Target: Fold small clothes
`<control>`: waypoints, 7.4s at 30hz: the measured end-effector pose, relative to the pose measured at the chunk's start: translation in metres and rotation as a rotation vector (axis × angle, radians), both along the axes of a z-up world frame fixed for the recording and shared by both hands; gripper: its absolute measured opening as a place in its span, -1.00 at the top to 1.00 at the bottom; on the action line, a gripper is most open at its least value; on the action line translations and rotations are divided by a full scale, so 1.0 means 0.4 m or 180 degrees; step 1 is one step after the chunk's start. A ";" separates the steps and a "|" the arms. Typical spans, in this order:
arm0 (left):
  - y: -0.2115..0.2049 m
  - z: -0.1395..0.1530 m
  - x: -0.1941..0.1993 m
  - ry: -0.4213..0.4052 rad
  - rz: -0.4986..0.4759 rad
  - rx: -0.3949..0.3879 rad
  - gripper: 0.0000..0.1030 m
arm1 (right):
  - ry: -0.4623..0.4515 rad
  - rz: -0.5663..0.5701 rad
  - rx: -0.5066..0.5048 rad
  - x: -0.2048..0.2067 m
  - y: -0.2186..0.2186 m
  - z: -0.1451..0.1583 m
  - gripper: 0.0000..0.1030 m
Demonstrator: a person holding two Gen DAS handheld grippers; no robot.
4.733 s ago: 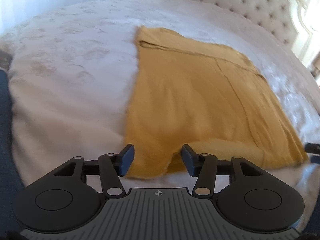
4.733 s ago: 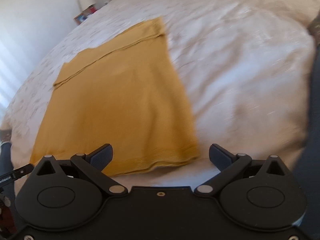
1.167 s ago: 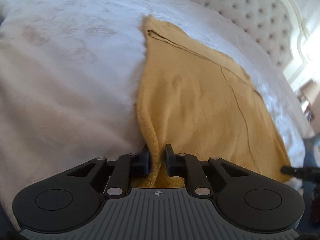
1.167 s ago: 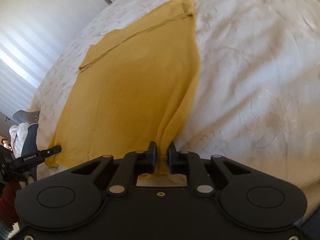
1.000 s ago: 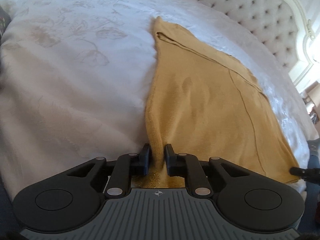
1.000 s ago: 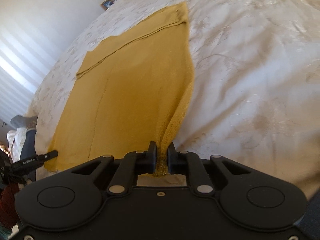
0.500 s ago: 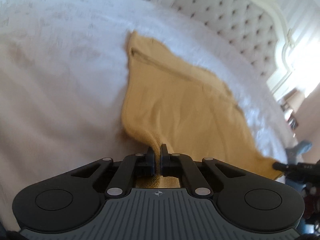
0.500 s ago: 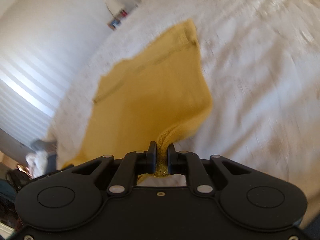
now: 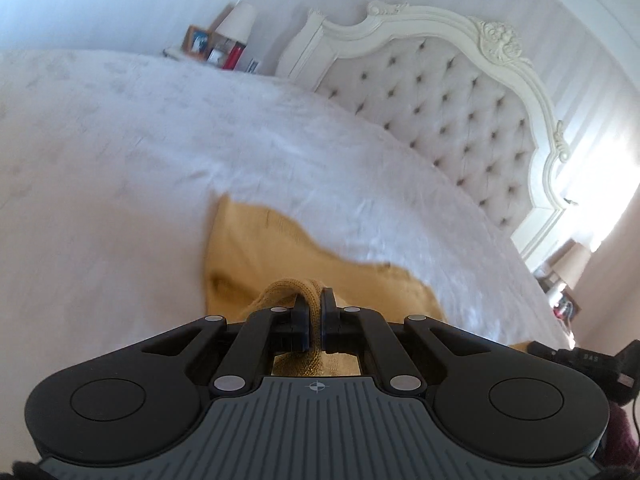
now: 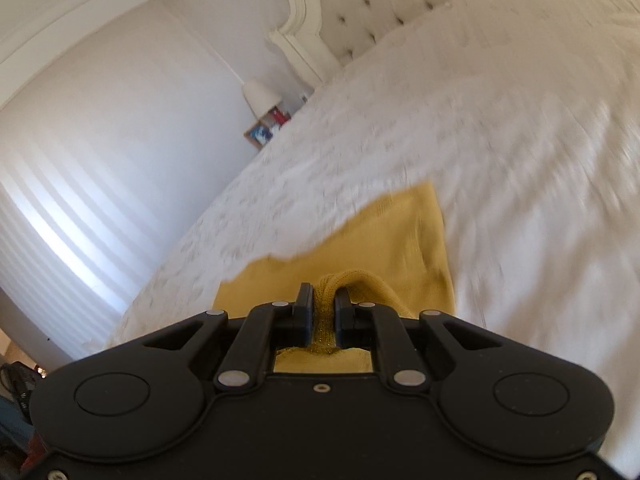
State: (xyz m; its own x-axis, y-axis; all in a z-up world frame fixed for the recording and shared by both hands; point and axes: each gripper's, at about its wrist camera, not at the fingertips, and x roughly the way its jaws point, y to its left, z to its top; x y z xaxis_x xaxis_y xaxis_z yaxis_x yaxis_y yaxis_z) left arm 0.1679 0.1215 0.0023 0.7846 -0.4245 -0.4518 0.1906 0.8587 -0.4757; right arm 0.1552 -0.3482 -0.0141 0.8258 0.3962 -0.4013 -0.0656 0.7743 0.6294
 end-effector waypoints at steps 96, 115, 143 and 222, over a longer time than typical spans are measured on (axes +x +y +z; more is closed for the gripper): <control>-0.420 -0.152 0.094 0.0155 -0.0701 0.1648 -0.85 | 0.0284 -0.0075 -0.1338 0.089 0.104 -0.248 -0.98; -0.493 -0.230 0.045 0.0334 -0.0720 0.1933 -0.87 | 0.0590 0.0026 -0.1267 0.089 0.097 -0.227 -0.99; -0.468 -0.106 0.279 0.0263 0.0080 0.1612 -0.93 | 0.0605 0.0152 -0.1006 0.073 0.105 -0.188 -0.99; -0.455 -0.217 0.340 0.0741 -0.0203 0.1883 -0.75 | 0.0858 0.0495 0.0021 0.381 -0.013 -0.261 0.42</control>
